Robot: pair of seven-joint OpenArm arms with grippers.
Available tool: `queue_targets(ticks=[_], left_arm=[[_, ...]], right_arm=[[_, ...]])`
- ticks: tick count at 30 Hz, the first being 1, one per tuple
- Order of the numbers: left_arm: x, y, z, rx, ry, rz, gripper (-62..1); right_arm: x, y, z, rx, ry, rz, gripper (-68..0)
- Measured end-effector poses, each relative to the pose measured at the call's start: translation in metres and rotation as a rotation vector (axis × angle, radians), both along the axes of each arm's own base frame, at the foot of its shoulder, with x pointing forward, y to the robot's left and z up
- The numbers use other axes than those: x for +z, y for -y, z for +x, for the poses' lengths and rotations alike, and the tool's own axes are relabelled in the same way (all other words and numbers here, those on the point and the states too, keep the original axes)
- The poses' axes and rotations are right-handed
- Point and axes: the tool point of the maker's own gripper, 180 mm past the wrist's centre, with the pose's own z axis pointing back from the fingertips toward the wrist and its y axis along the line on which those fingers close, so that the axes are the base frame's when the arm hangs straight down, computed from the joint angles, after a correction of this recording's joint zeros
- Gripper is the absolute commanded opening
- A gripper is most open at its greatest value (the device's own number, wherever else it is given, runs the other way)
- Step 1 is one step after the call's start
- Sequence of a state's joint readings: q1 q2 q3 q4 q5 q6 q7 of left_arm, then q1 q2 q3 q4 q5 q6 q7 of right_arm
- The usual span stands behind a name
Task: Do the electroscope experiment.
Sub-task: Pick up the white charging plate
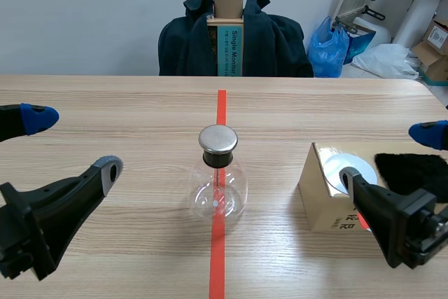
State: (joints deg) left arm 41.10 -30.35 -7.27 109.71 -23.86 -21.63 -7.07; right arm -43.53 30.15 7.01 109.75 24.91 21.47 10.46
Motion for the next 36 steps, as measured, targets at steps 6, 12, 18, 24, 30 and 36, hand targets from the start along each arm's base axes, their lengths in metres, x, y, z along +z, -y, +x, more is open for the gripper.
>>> queue_targets(ticks=[6, 12, 18, 24, 30, 36], left_arm=[[0.0, 0.0, 0.0, 0.0, 0.0, 0.0, 1.4], [0.0, 0.0, 0.0, 0.0, 0.0, 0.0, 1.4], [0.0, 0.0, 0.0, 0.0, 0.0, 0.0, 1.4], [0.0, 0.0, 0.0, 0.0, 0.0, 0.0, 1.4], [0.0, 0.0, 0.0, 0.0, 0.0, 0.0, 1.4], [0.0, 0.0, 0.0, 0.0, 0.0, 0.0, 1.4]], right_arm=[[0.005, -0.001, 0.001, -0.003, 0.023, 0.026, 0.4], [0.005, -0.001, 0.001, -0.003, 0.023, 0.026, 0.4], [0.005, -0.001, 0.001, -0.001, 0.023, 0.018, 0.4], [-0.007, -0.007, -0.005, 0.096, 0.05, -0.219, 0.4], [-0.003, -0.033, -0.026, 0.32, 0.172, -0.584, 0.4], [-0.021, -0.034, -0.053, 0.535, 0.268, -0.94, 0.4]])
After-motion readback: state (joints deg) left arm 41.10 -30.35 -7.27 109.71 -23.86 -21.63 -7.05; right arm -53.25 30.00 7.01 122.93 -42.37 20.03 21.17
